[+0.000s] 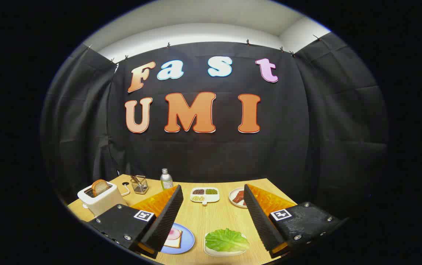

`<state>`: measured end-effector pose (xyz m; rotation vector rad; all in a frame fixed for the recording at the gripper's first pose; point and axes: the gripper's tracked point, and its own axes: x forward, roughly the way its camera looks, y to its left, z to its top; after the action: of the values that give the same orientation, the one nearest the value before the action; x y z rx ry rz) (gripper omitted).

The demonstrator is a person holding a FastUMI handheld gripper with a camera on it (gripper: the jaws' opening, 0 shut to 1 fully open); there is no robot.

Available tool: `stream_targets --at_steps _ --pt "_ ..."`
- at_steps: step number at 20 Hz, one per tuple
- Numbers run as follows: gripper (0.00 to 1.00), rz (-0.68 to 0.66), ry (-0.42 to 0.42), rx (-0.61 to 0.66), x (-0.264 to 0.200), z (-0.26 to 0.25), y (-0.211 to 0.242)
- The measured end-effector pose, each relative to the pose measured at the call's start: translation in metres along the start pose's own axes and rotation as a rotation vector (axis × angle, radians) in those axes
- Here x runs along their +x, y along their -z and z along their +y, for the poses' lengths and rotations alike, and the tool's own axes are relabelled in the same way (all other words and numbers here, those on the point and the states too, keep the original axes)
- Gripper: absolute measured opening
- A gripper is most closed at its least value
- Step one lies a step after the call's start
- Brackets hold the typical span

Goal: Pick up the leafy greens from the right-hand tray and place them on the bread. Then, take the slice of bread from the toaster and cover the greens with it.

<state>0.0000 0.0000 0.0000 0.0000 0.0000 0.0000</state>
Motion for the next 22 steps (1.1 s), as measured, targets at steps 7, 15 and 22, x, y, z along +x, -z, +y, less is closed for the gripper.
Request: stream_targets --at_steps 7,15,22 --pt "0.99 -0.007 -0.018 0.001 0.003 -0.003 0.007" --pt "0.99 -0.013 -0.001 -0.004 0.012 -0.012 0.012" --pt "0.99 0.045 -0.047 0.033 0.014 -0.010 0.036"
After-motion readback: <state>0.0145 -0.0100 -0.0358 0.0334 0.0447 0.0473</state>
